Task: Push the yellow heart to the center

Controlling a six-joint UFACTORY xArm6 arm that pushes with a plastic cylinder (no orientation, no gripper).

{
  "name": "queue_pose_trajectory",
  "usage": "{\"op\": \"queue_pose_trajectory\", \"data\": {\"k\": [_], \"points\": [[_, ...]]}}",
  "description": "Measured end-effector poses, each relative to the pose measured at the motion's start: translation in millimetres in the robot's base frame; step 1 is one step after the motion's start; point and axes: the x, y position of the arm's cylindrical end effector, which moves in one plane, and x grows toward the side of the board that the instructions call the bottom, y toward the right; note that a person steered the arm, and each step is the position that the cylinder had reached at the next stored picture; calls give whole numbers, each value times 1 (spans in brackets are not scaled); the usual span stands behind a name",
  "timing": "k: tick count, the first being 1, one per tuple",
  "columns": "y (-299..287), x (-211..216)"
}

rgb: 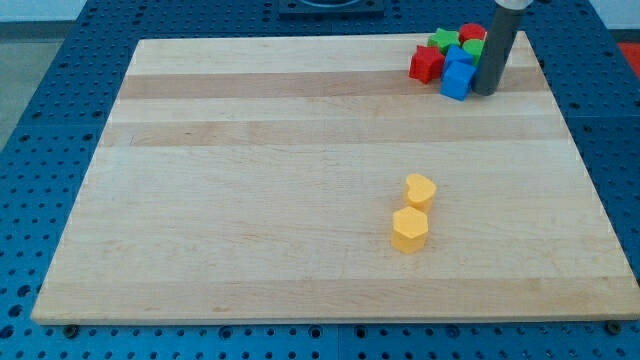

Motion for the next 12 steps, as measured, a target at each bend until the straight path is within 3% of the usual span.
{"op": "queue_pose_trajectory", "data": {"k": [2, 4, 6, 8, 10, 12], "points": [[1, 16], [20, 126], [-8, 218], [-79, 218], [-125, 187], [-131, 173]]}}
